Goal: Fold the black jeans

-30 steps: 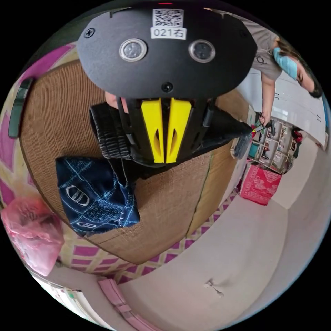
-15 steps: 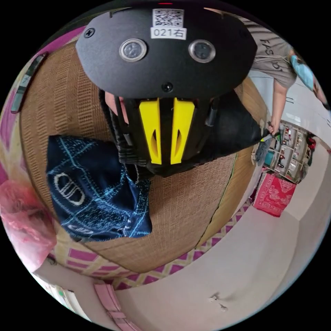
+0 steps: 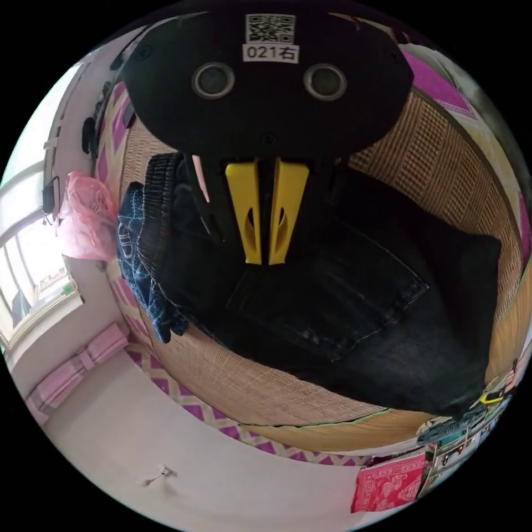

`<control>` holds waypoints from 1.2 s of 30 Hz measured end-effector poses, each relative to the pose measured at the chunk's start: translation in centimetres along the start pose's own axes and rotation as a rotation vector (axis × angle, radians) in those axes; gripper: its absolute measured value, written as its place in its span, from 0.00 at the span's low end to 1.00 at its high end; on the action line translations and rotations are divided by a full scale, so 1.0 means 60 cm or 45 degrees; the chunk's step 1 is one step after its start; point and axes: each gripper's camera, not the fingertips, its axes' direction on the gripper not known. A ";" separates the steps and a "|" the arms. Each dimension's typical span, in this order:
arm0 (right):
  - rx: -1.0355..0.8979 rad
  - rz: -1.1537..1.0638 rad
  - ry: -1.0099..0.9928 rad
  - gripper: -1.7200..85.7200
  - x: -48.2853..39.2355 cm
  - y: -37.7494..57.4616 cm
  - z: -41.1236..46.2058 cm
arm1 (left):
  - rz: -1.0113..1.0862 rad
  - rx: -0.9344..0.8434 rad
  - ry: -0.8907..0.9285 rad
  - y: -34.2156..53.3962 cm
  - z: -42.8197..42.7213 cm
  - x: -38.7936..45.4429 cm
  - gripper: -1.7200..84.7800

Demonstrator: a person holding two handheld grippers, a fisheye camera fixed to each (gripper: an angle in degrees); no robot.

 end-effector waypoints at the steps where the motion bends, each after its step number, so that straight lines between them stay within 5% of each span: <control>1: 0.000 -0.003 0.015 0.03 -0.014 0.005 -0.004 | -0.102 0.008 0.093 0.017 -0.004 -0.038 0.05; 11: -0.015 0.108 -0.100 0.03 0.009 0.029 -0.045 | -0.891 0.061 0.690 0.161 0.049 -0.271 0.13; 22: -0.021 0.165 -0.081 0.03 0.106 0.026 -0.114 | -1.137 0.068 0.714 0.151 0.087 -0.311 0.07; 30: 0.007 0.307 -0.220 0.02 0.283 0.025 -0.179 | -1.050 0.218 0.746 0.168 0.046 -0.301 0.01; 36: 0.112 0.421 -0.338 0.01 0.456 0.039 -0.318 | -0.702 0.387 0.641 0.099 -0.111 -0.183 0.01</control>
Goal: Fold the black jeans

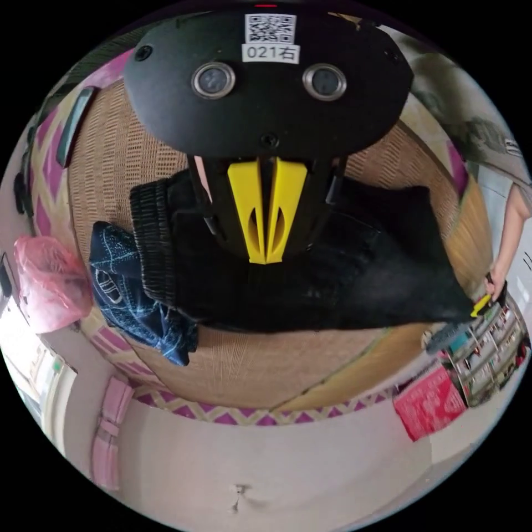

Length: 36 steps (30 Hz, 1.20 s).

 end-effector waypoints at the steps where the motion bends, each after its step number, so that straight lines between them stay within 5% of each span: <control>1: 0.095 0.048 -0.060 0.01 0.031 0.005 -0.067 | 0.113 0.011 -0.022 0.003 -0.007 0.064 0.01; 9: 0.316 0.143 -0.126 0.01 0.173 0.141 -0.384 | 0.970 0.005 -0.179 0.195 0.076 0.523 0.01; 14: 0.323 0.196 -0.071 0.01 0.250 0.261 -0.490 | 1.328 -0.247 -0.235 0.441 0.292 0.700 0.01; 19: 0.250 0.180 -0.019 0.01 0.289 0.322 -0.518 | 1.519 -0.566 -0.506 0.651 0.511 0.696 0.01; 24: 0.247 0.184 -0.082 0.02 0.354 0.343 -0.540 | 1.504 -0.352 -0.440 0.655 0.459 0.707 0.02; 27: 0.267 0.228 -0.088 0.04 0.421 0.328 -0.546 | 1.537 -0.581 -0.492 0.670 0.521 0.688 0.06; 30: 0.268 0.381 -0.203 0.10 0.534 0.282 -0.535 | 1.431 -0.575 -0.299 0.636 0.505 0.669 0.10; 36: 0.349 0.942 -0.565 0.16 0.844 0.230 -0.450 | 0.970 -0.606 0.521 0.490 0.452 0.553 0.11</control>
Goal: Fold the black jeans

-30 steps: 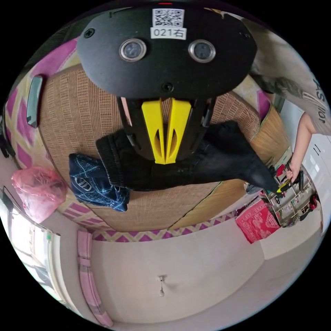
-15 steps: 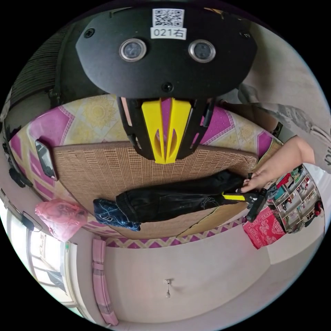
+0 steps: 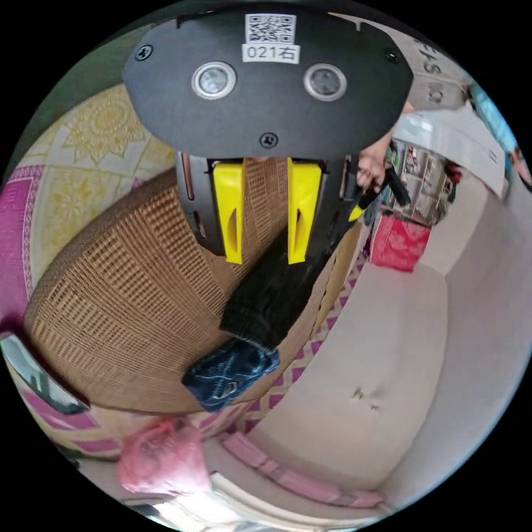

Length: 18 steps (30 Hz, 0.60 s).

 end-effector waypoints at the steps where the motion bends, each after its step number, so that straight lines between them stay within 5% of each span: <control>1: 0.027 0.075 0.021 0.17 0.033 -0.032 0.010 | 0.005 0.008 -0.020 0.006 -0.021 -0.012 0.10; 12: 0.096 0.409 -0.127 0.10 0.135 -0.131 0.154 | -0.091 0.150 -0.105 0.104 -0.232 -0.118 0.07; 15: 0.148 0.305 -0.152 0.08 0.057 -0.104 0.148 | -0.151 0.180 -0.121 0.135 -0.291 -0.158 0.05; 18: 0.150 -0.045 -0.076 0.08 -0.182 -0.070 0.140 | -0.243 0.235 -0.093 0.169 -0.345 -0.205 0.02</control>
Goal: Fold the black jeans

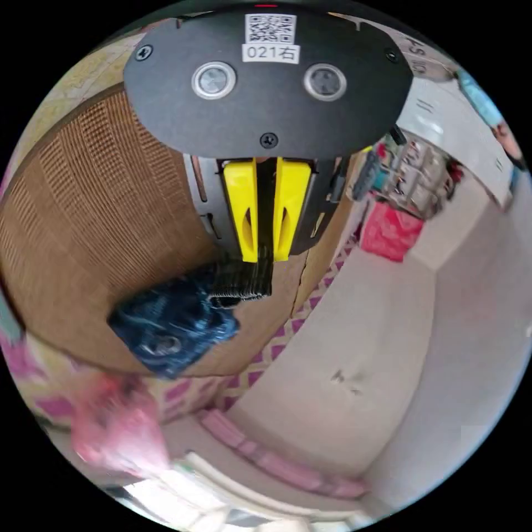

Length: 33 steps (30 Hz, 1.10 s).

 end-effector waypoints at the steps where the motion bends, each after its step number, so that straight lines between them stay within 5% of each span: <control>1: -0.017 -0.148 0.038 0.08 -0.117 0.027 0.021 | -0.033 0.021 0.009 0.006 -0.018 -0.019 0.01; 6: -0.130 -0.781 0.197 0.08 -0.613 0.275 0.223 | -0.134 0.061 0.010 0.025 -0.067 -0.069 0.01; 11: -0.230 -1.442 0.379 0.08 -0.969 0.790 0.554 | -0.171 0.098 0.004 0.045 -0.105 -0.096 0.01; 17: -0.570 -1.734 0.494 0.07 -0.961 1.263 0.876 | -0.204 0.080 -0.069 0.059 -0.150 -0.131 0.01; 22: -0.326 -1.732 0.457 0.08 -1.002 1.345 0.807 | -0.225 0.138 -0.077 0.047 -0.167 -0.148 0.01; 27: -0.539 -1.798 0.470 0.08 -0.906 1.483 0.951 | -0.285 0.178 -0.011 0.022 -0.147 -0.164 0.01; 33: -0.814 -1.435 -0.023 0.09 -0.783 1.349 0.804 | -0.217 0.152 0.062 -0.044 -0.117 -0.150 0.03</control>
